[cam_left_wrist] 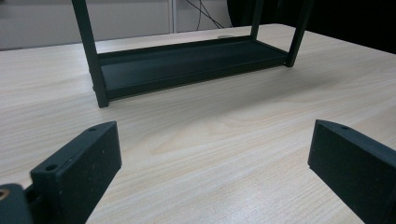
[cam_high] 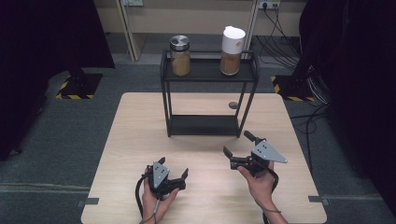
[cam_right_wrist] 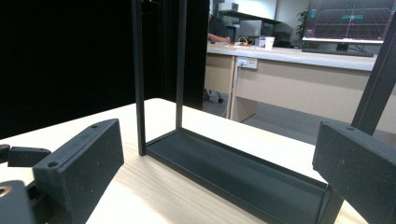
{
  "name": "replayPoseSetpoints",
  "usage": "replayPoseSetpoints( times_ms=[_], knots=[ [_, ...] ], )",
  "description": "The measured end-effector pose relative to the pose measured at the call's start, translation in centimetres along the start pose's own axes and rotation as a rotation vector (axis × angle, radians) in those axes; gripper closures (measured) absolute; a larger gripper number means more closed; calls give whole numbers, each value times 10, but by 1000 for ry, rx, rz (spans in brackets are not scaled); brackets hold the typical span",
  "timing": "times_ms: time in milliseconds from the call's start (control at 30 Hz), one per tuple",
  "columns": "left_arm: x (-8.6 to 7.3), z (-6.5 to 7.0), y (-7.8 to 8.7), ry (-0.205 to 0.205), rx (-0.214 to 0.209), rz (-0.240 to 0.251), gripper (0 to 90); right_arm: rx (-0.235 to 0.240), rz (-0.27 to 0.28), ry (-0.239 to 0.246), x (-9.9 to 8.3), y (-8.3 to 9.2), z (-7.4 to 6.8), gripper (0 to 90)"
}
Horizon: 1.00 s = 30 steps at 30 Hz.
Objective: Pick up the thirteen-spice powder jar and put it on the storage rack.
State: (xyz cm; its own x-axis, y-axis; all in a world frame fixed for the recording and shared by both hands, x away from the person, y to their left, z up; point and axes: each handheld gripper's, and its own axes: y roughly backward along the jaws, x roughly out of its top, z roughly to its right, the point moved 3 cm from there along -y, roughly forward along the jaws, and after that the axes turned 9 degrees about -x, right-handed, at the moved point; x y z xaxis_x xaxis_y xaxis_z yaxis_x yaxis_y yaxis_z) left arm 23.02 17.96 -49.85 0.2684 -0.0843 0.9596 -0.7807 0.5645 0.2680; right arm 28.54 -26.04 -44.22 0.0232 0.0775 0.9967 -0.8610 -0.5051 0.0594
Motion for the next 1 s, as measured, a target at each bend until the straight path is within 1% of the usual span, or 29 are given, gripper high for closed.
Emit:
replayPoseSetpoints(
  times_ms=[267,367,500,700,1000],
  knots=[
    [0,1,0,-1,3,0,20,-6,18,-2,2,6,2,21],
    [-1,1,0,0,3,4,19,-4,16,2,1,8,3,20],
    [-1,1,0,0,4,4,20,-5,8,-5,-1,9,4,21],
    [-1,1,0,1,3,5,19,-7,9,-10,-2,13,5,21],
    [-1,1,0,-1,2,3,20,0,-2,-9,-5,15,4,21]
  ],
)
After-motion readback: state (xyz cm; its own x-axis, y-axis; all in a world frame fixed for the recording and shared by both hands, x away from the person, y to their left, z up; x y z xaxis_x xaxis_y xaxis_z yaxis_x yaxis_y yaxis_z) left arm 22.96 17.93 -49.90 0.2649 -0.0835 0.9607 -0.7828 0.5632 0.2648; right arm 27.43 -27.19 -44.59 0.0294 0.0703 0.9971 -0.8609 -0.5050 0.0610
